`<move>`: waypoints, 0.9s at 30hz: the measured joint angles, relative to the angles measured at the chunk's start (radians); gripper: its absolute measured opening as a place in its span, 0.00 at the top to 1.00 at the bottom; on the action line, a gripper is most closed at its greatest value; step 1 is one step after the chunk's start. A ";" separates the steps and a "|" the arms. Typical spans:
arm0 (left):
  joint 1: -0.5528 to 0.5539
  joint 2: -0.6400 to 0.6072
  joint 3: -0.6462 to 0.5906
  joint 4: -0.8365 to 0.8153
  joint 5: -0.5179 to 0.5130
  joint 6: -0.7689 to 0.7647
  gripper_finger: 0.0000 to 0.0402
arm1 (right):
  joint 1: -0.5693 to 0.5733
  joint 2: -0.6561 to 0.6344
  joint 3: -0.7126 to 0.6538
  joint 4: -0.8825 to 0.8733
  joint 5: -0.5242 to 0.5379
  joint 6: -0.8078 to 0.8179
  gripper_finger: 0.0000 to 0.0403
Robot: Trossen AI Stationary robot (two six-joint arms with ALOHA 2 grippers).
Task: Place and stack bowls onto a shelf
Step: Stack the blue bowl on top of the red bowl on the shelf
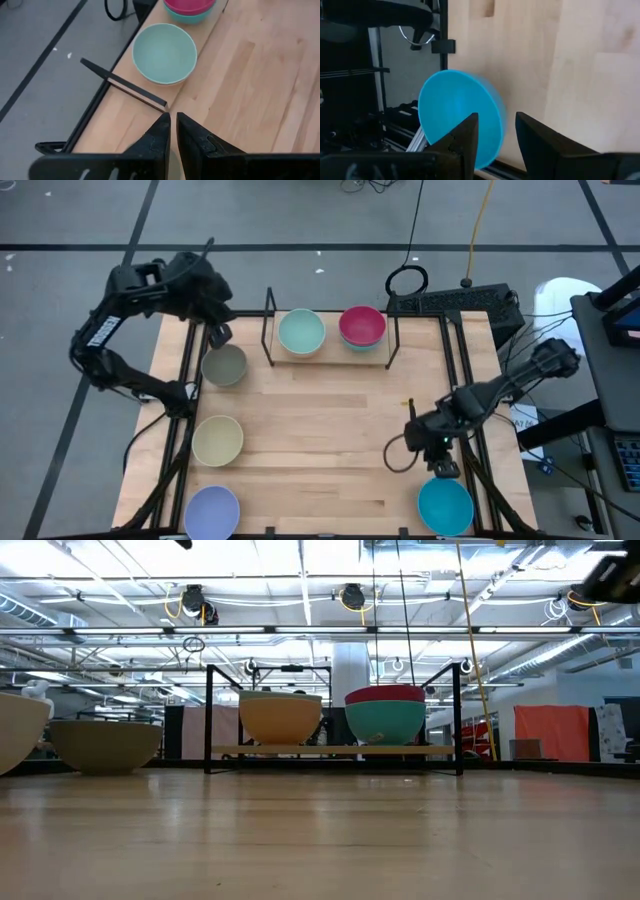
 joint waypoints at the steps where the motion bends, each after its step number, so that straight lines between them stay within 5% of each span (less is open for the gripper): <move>1: 0.002 -0.007 0.000 0.000 0.000 -0.001 0.91 | 0.015 0.000 -0.018 0.015 0.001 0.023 0.70; 27: 0.003 -0.030 0.000 0.000 0.000 -0.056 0.91 | 0.237 0.001 -0.288 0.297 0.133 0.219 0.70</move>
